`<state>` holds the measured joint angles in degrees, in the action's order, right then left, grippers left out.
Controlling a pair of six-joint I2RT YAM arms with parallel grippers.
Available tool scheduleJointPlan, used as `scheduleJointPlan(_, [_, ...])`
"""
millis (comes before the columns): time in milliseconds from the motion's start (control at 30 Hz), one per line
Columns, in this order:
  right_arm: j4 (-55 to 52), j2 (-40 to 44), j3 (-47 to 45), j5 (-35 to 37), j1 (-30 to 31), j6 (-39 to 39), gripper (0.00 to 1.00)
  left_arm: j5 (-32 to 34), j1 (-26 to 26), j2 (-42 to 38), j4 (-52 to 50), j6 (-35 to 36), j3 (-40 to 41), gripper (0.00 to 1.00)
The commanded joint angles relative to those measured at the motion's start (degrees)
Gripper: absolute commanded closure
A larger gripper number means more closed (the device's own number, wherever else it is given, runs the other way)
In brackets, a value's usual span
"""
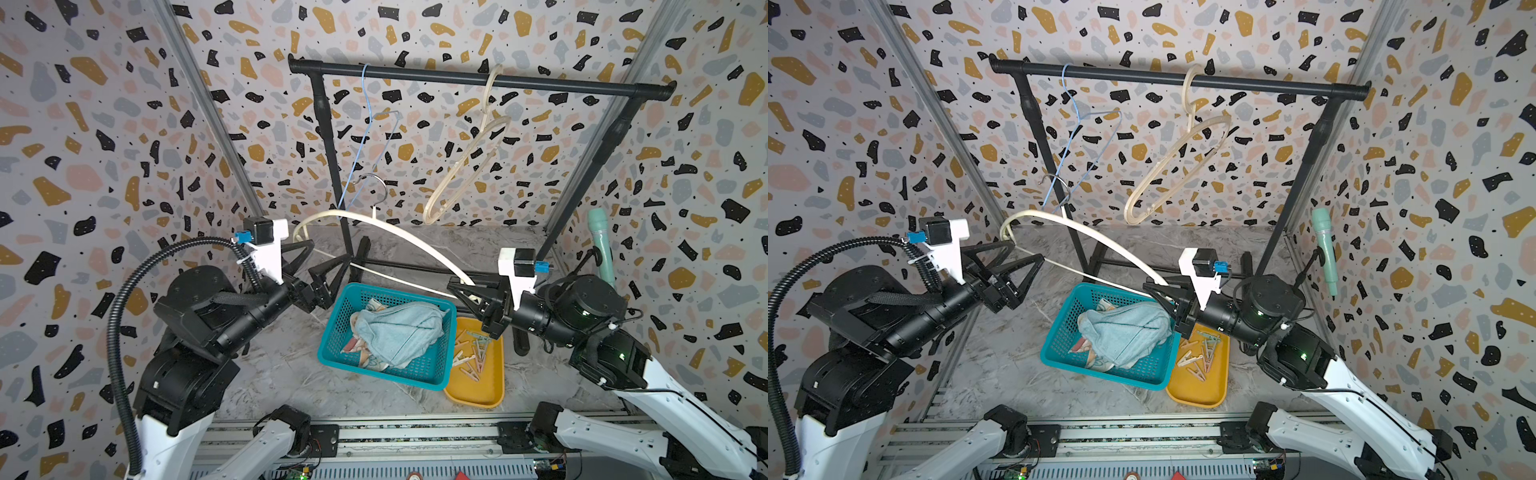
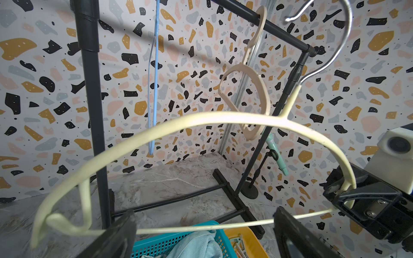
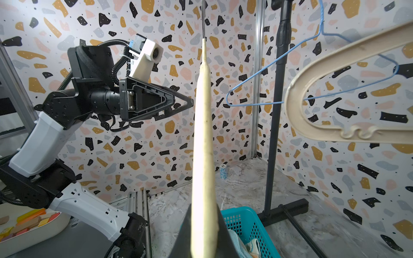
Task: Remove the clothespins securing towels to the hanger
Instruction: Place the hanger on the clothesline.
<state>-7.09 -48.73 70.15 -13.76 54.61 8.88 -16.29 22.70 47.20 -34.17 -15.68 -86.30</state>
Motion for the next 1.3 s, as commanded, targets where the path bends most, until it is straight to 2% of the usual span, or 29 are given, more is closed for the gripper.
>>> scheduleJointPlan(0, [2.9, 2.8, 3.2, 2.1, 0.1, -0.5, 1.0, -1.3, -0.2, -0.4, 3.7, -0.4, -1.2, 0.04])
scheduleJointPlan(500, [3.0, 8.8, 5.1, 9.5, 0.1, -1.2, 1.0, -1.5, -0.2, -0.4, 5.4, -0.2, 0.8, 0.04])
scheduleJointPlan(900, [-3.0, 13.9, 8.2, 17.9, 0.1, -1.9, 1.0, -1.8, -0.2, -0.4, 6.8, -0.4, 2.4, 0.04])
scheduleJointPlan(1267, [-5.2, 18.8, 7.4, 24.3, -0.1, -3.1, 1.0, -2.4, -0.3, 0.7, 8.9, -1.7, 3.0, 0.04])
